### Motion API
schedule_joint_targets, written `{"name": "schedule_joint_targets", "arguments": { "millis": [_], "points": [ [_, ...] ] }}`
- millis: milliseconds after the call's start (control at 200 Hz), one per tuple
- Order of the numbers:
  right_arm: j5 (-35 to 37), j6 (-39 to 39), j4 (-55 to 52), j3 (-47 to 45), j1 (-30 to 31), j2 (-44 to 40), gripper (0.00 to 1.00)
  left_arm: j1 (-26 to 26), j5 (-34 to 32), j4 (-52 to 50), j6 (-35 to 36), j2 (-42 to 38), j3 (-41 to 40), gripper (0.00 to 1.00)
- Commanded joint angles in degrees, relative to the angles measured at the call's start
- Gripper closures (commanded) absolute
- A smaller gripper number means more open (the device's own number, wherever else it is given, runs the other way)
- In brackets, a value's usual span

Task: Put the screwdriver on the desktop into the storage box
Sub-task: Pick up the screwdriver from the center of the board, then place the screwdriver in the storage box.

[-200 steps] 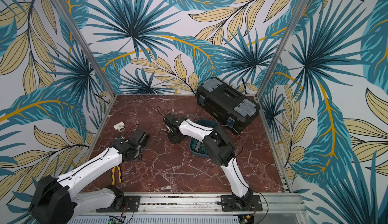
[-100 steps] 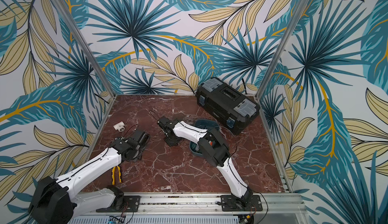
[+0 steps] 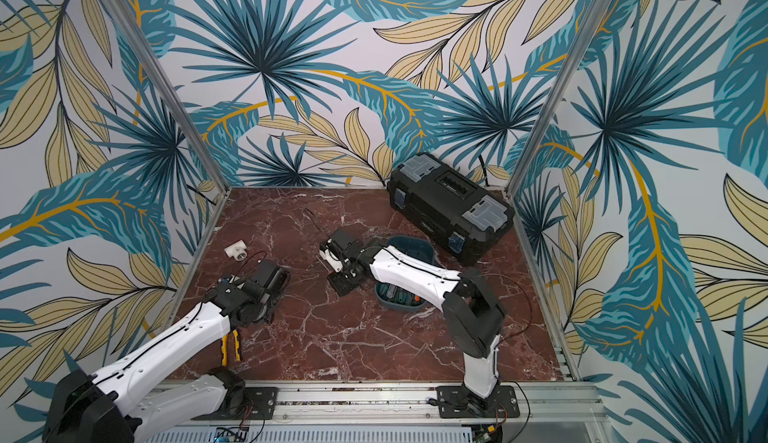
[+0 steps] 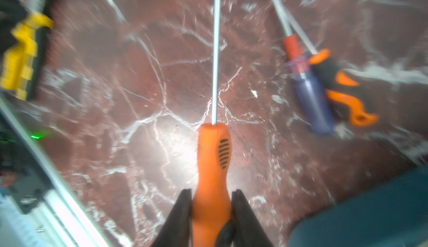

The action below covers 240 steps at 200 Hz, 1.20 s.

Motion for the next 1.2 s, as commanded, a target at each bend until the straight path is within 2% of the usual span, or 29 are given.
{"name": "schedule_joint_targets", "arguments": {
  "millis": [0,145,241,336,456,561,696,792,857,932,1198],
  "points": [
    [6.7,10.7,8.6,-8.6,-1.6,-7.1,0.89,0.3,0.6,0.0,-0.2,0.3,-1.8,0.54],
    [18.2,25.5,6.9,-18.4,-4.7,-14.2,0.89,0.3,2.6,1.6,0.3,2.3,-1.8,0.54],
    [19.9,32.2,4.8,-23.0,-7.3,-16.8,0.89,0.3,3.6,2.5,1.2,3.5,-1.3,0.54],
    [21.3,34.4,3.4,-25.6,-9.1,-18.4,0.89,0.3,4.2,2.8,2.2,4.5,-0.7,0.54],
    [22.4,33.8,1.8,-26.5,-10.8,-18.3,0.87,0.3,4.9,2.9,2.7,4.9,-0.8,0.54],
    [21.1,32.4,1.1,-25.8,-12.0,-14.8,0.86,0.3,5.5,3.3,2.6,4.8,-1.4,0.54],
    [23.8,31.6,0.5,-25.2,-12.1,-12.1,0.84,0.3,6.0,3.3,2.6,4.5,-1.8,0.54],
    [24.7,30.9,-0.3,-25.3,-12.2,-11.3,0.75,0.3,6.1,3.1,2.5,4.2,-1.8,0.54],
    [24.4,30.4,-0.8,-25.2,-12.2,-11.2,0.61,0.3,6.1,3.1,2.2,4.0,-1.9,0.54],
    [23.2,29.4,-0.9,-24.7,-12.2,-11.5,0.51,0.3,6.3,3.4,1.9,4.0,-2.1,0.54],
    [20.3,21.7,-0.2,-16.3,-10.8,-12.8,0.48,0.3,7.9,5.3,1.4,6.2,-1.6,0.54]
  ]
}}
